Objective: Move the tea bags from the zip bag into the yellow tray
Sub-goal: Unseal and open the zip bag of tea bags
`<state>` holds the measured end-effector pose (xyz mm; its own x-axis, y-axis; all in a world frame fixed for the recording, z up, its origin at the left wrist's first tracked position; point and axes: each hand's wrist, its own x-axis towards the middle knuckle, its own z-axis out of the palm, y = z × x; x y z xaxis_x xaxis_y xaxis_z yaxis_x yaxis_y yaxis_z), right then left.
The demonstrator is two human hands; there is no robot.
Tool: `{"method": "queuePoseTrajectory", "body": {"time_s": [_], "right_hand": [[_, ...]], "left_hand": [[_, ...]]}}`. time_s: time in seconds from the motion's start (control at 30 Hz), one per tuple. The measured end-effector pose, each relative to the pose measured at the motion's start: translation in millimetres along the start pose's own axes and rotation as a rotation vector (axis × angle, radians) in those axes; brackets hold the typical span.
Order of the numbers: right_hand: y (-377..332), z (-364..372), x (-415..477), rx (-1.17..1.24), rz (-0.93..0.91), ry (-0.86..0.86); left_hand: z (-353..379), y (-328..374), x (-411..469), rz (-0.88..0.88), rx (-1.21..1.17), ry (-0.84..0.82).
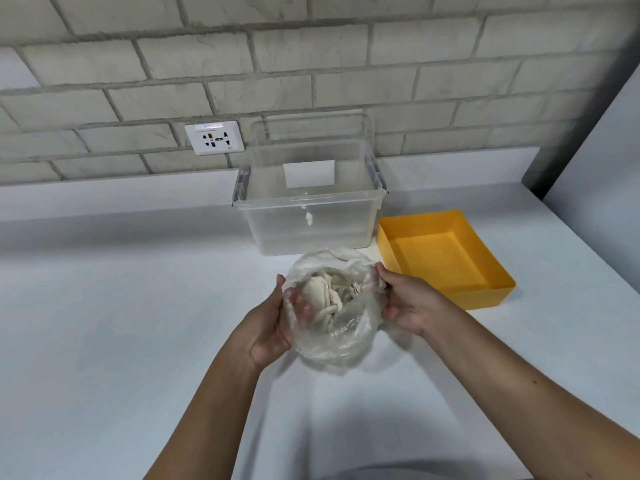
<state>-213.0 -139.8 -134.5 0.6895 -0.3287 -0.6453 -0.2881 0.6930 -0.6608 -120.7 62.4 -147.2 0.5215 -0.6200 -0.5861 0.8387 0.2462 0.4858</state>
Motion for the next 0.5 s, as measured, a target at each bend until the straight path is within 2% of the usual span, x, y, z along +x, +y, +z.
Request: {"method": "queuePoseTrajectory", "body": {"time_s": [0.1, 0.17, 0.27, 0.33, 0.37, 0.43, 0.5], "right_hand": [[-6, 2, 1, 0.115, 0.043, -0.020], [-10, 5, -2, 0.151, 0.050, -0.063], [-6, 7, 2, 0.025, 0.021, -0.060], [3, 6, 10, -0.125, -0.024, -0.005], [7, 5, 13, -0.181, -0.060, 0.012], [10, -2, 21, -0.303, -0.194, -0.007], [10, -11, 24, -0.436, -0.364, -0.084]], "left_hand": [[-9, 8, 5, 0.006, -0.087, -0.059], [-21, 16, 10, 0.027, -0.062, -0.091], [-34, 19, 15, 0.042, 0.033, -0.024], [-37, 12, 17, 0.107, 0.189, 0.087], [-36, 8, 15, 0.194, 0.314, 0.174], [-38, 5, 10, 0.486, 0.595, 0.329], [-38, 8, 2, 0.753, 0.827, 0.307]]}}
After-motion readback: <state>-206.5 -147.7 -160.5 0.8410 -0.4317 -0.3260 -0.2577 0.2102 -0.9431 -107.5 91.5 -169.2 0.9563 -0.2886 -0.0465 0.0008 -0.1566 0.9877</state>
